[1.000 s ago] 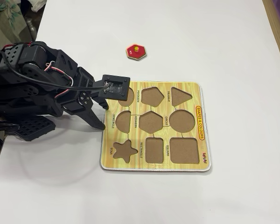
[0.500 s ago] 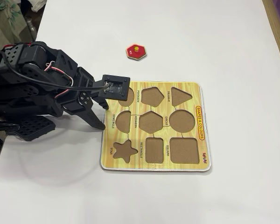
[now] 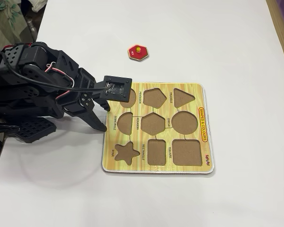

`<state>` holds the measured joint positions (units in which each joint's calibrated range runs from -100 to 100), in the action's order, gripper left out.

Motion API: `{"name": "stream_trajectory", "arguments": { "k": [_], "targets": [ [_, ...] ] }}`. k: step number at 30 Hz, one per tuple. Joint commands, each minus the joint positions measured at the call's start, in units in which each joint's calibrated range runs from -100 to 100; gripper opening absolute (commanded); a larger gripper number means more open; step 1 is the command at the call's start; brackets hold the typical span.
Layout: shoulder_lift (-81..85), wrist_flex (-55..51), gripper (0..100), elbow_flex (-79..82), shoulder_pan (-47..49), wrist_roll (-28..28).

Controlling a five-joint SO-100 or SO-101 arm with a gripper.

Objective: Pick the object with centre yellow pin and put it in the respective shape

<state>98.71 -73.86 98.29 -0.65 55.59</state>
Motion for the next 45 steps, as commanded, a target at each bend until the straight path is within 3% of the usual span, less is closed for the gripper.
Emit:
{"name": "stream_trajectory", "arguments": {
  "k": [1, 30, 39, 45],
  "targets": [
    [-0.4, -1.2, 21, 0.3, -0.6, -0.2],
    [-5.7, 0.6, 21, -0.4, -0.3, 0.4],
    [-25.1, 2.2, 21, -14.2, 0.3, -0.2],
    [-38.4, -5.0, 21, -32.6, 0.4, -0.3]
  ]
}}
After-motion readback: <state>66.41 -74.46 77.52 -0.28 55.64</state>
